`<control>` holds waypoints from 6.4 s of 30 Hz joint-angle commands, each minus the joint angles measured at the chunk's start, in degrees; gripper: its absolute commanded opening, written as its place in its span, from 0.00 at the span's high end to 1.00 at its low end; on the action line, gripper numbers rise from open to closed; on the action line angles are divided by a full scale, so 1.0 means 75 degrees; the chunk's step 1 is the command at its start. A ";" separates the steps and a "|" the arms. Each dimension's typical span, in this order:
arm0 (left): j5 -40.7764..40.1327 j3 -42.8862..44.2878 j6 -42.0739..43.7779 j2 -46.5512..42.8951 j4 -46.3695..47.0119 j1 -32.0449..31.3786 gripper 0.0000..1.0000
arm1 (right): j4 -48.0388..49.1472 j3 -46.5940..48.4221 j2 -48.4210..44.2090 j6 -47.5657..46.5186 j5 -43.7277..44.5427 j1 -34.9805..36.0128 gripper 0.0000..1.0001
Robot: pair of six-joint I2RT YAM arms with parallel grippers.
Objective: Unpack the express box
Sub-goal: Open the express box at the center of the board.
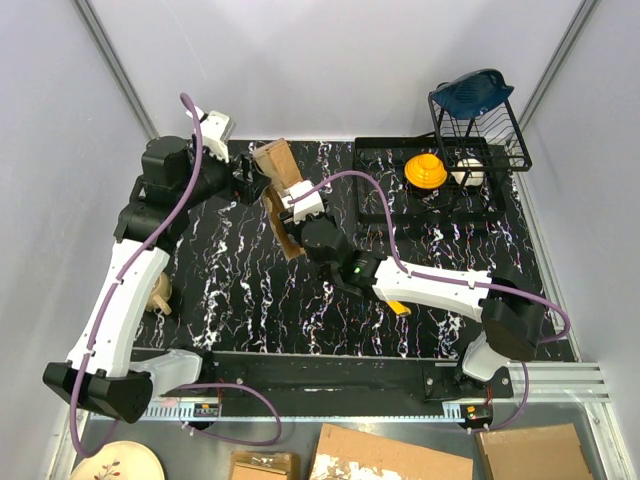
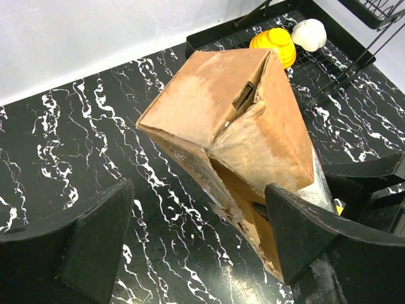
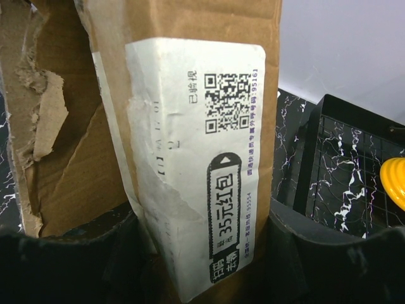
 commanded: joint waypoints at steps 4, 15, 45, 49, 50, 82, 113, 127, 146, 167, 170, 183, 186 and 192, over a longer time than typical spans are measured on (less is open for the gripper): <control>-0.0294 0.0067 0.0557 -0.0289 -0.0055 -0.0126 0.14 | 0.0737 0.0366 -0.0246 -0.0257 0.0231 0.0064 0.41; -0.1091 -0.0215 0.0827 -0.0395 -0.0126 -0.0266 0.16 | 0.0889 0.0226 -0.0375 -0.0317 0.0254 0.0052 0.40; -0.2521 0.1273 -0.0404 0.0590 -0.0114 -0.0266 0.57 | 0.1288 -0.0103 -0.0035 -0.0140 0.0067 0.0556 0.42; -0.2626 0.1356 -0.0310 0.0578 -0.0067 -0.0255 0.59 | 0.1381 -0.0231 -0.0106 -0.0176 0.0137 0.0627 0.42; -0.2650 0.1321 -0.0287 0.0567 -0.0056 -0.0266 0.56 | 0.1370 -0.0243 -0.0117 -0.0176 0.0160 0.0627 0.42; 0.1931 0.1672 0.0346 0.0204 -0.1086 0.0554 0.74 | 0.0984 -0.1309 -0.1769 0.1904 -0.1640 -0.0226 0.40; 0.6290 0.2902 0.0510 0.0508 -0.2621 0.1070 0.94 | 0.2635 -0.2493 -0.2215 0.4508 -0.5907 -0.1693 0.29; 0.1733 0.2588 0.1987 0.0813 -0.4356 0.1128 0.96 | -0.0456 -0.1804 -0.2380 0.5004 -0.6707 -0.2831 0.00; 0.1029 0.2328 0.1390 0.2826 -0.5903 0.0402 0.94 | -0.1033 -0.1544 -0.0902 0.5754 -0.8465 -0.2854 0.00; 0.3337 0.3218 0.1541 0.4550 -0.6430 0.0308 0.92 | -0.0728 -0.1135 -0.0917 -0.0152 -0.7048 -0.0194 0.41; 0.3607 0.3499 0.1834 0.4843 -0.6909 0.0308 0.92 | -0.0436 -0.1134 -0.0494 -0.0281 -0.6544 -0.0124 0.42; 0.4310 0.3945 0.2596 0.5196 -0.7708 0.0284 0.93 | 0.1146 -0.1486 0.0421 -0.0551 -0.5278 0.0005 0.00; 0.4346 0.4016 0.2619 0.5149 -0.7696 0.0261 0.93 | 0.1276 -0.1451 0.0725 -0.0492 -0.5195 0.0064 0.00; 0.4217 0.3958 0.2760 0.5102 -0.7696 0.0226 0.93 | 0.0680 -0.1322 0.1159 -0.0761 -0.5383 0.0111 0.00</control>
